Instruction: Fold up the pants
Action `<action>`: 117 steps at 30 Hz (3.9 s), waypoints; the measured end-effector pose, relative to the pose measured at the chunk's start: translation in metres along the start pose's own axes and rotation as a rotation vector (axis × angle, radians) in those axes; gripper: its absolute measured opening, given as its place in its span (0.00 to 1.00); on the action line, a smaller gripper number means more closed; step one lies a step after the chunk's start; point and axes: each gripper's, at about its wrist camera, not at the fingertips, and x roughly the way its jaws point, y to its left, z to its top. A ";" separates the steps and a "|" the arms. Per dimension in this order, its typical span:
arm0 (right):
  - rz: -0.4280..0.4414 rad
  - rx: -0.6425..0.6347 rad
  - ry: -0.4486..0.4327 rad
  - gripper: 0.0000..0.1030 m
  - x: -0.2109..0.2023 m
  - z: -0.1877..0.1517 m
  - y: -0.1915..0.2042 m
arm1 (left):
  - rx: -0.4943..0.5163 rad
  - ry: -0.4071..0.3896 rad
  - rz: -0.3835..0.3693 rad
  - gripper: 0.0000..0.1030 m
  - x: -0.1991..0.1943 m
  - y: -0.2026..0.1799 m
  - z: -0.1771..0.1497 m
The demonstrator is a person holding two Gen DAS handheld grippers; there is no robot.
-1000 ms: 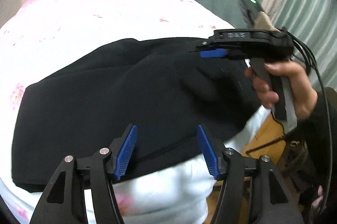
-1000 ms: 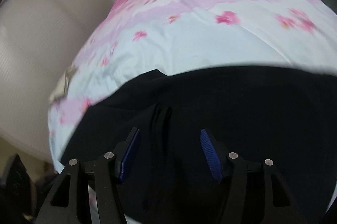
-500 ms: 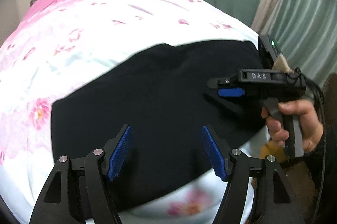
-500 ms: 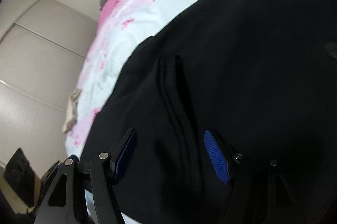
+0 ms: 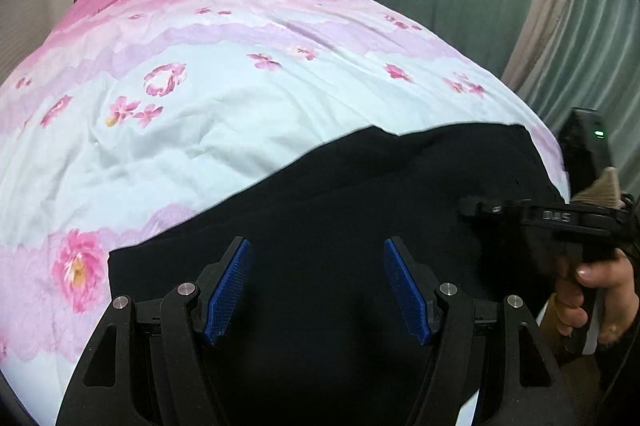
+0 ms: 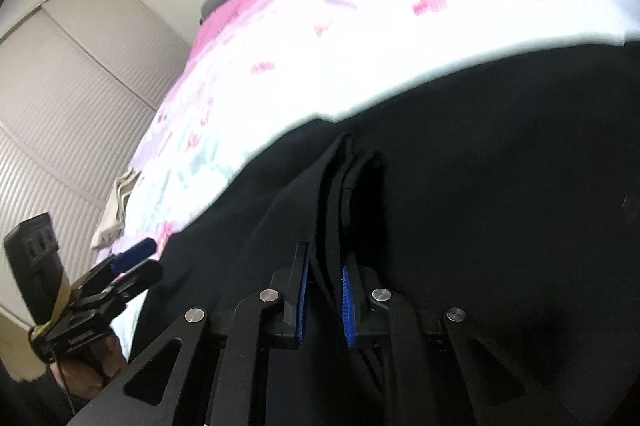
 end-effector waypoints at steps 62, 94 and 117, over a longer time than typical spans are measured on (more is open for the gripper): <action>0.000 0.782 -0.518 0.79 -0.130 -0.123 -0.233 | 0.239 0.038 -0.123 0.66 0.052 -0.211 0.000; -0.325 -0.442 -0.505 0.20 -0.079 -0.047 0.181 | -0.114 -0.177 0.219 0.73 -0.135 0.039 -0.024; -0.449 -0.970 -0.023 0.45 0.077 -0.209 0.288 | -0.274 -0.124 0.241 0.75 -0.176 0.134 -0.119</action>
